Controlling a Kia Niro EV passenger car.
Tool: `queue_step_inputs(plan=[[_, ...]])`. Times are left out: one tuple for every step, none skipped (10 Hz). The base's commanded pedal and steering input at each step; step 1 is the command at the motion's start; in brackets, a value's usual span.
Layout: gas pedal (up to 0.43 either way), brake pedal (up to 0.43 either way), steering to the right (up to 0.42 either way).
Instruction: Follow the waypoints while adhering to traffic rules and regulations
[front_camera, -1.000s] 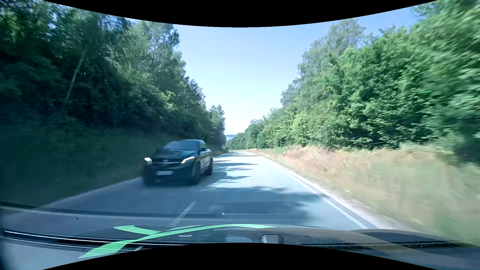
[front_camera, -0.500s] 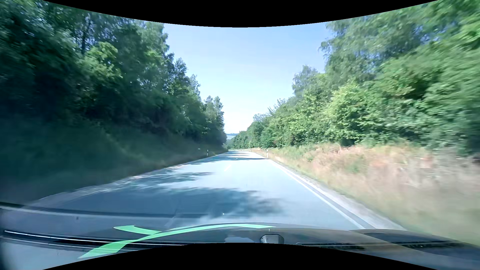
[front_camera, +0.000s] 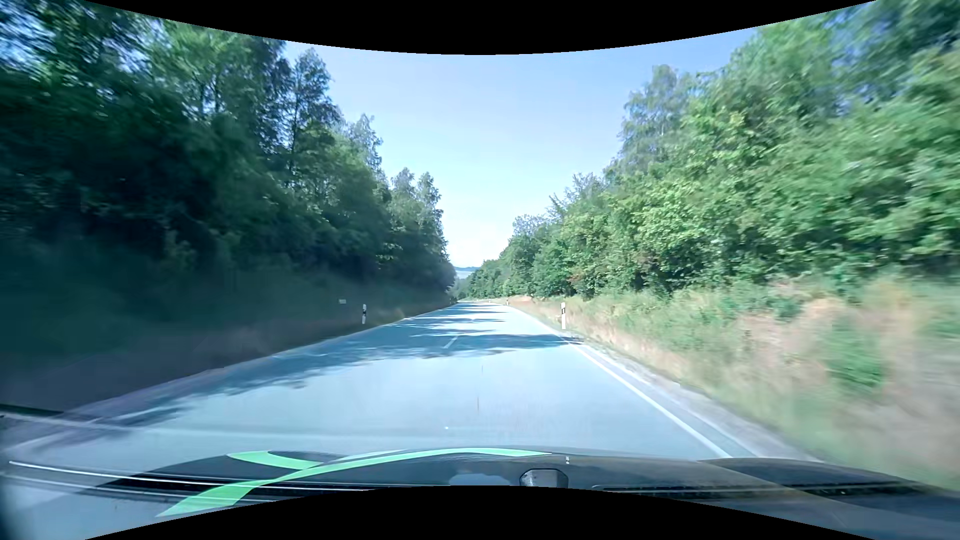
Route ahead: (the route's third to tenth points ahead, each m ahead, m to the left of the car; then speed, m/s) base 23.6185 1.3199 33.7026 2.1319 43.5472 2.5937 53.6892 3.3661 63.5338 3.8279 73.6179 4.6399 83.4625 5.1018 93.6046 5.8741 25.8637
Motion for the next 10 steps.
queue_step_inputs(plan=[[0.138,0.000,-0.007],[0.110,0.000,-0.007],[0.110,0.000,-0.007],[0.118,0.000,-0.007],[0.130,0.000,-0.007],[0.169,0.000,-0.007],[0.177,0.000,-0.007],[0.177,0.000,-0.007],[0.197,0.000,-0.007],[0.209,0.000,-0.007]])
